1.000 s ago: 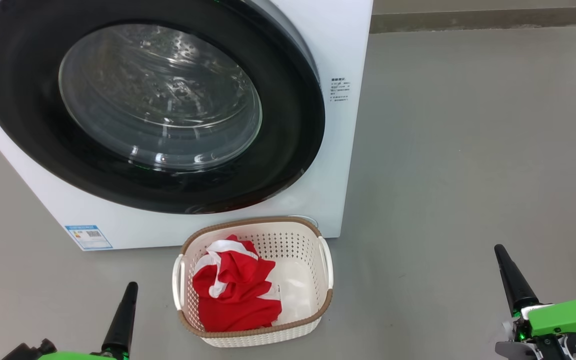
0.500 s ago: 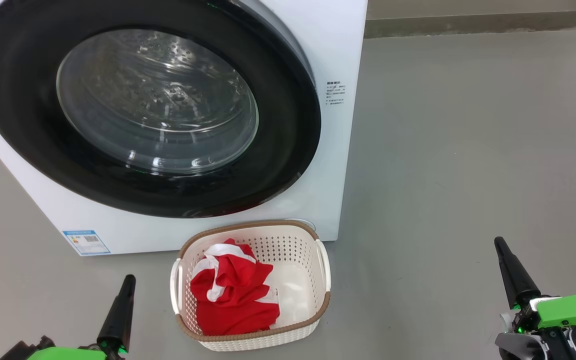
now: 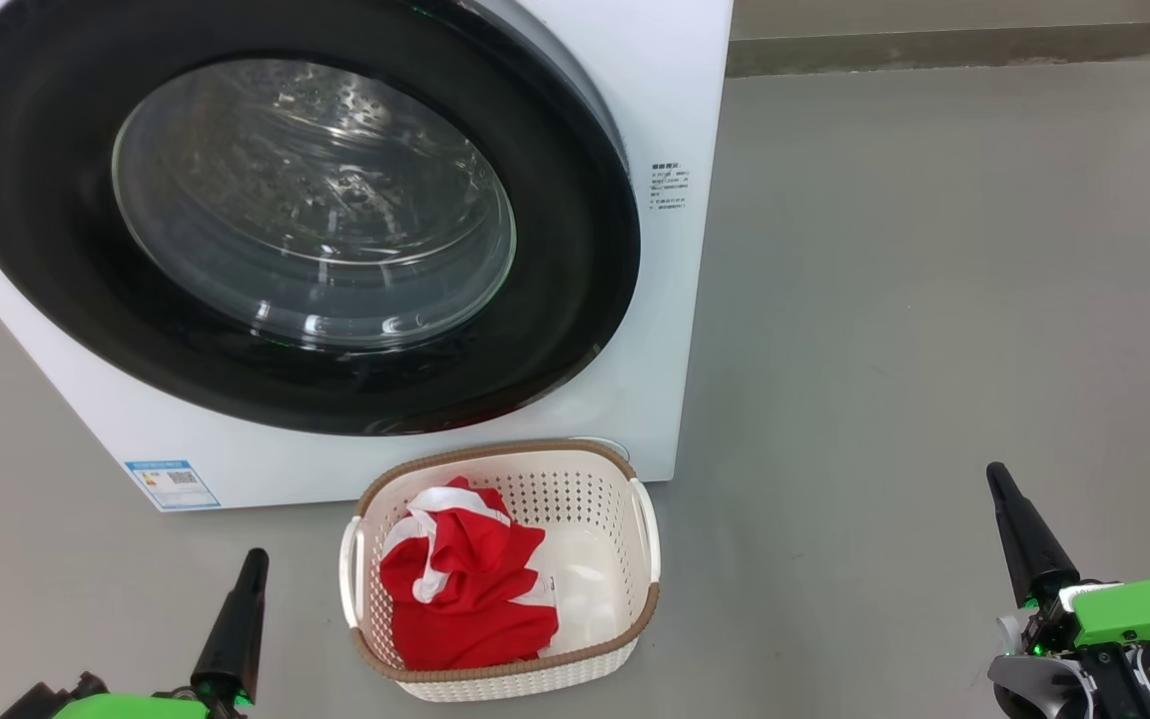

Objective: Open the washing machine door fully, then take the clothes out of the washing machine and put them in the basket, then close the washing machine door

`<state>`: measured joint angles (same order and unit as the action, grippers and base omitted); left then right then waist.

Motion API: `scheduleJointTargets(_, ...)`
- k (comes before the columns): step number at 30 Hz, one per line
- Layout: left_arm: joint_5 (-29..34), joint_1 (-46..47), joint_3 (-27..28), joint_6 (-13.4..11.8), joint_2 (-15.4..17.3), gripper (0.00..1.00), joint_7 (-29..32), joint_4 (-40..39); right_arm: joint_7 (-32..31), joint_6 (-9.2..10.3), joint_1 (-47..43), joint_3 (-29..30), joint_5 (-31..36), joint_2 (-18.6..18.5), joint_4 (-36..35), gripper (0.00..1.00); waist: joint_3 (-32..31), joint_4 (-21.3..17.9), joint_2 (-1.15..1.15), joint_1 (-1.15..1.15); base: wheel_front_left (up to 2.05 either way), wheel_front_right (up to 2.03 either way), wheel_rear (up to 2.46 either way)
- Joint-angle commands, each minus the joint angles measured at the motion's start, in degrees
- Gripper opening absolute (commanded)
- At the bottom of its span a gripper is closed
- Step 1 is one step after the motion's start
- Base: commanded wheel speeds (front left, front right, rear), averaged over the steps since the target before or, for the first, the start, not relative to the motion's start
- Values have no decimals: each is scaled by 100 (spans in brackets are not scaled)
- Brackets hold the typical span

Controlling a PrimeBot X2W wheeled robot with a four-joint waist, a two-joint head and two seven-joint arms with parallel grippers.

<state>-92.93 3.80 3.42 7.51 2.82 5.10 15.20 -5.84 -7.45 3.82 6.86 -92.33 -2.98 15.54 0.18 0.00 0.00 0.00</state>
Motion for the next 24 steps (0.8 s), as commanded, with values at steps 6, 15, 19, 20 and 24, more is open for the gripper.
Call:
scheduleJointTargets(6,-6,230,210,-2,79,0,59,-119,-31,-3,232,-76,-19,-23,-154,0,0,0,0,0,0,0,0)
scheduleJointTargets(15,4,231,222,-2,71,0,68,-118,-36,-3,233,-70,-14,-19,-154,0,0,0,0,0,0,0,0)
scheduleJointTargets(19,8,231,227,-2,67,0,72,-118,-38,-3,233,-68,-12,-17,-154,0,0,0,0,0,0,0,0)
scheduleJointTargets(20,9,231,228,-2,67,0,73,-118,-38,-3,233,-67,-11,-16,-154,0,0,0,0,0,0,0,0)
scheduleJointTargets(24,13,232,233,-2,63,0,77,-118,-40,-3,233,-65,-9,-15,-153,0,0,0,0,0,0,0,0)
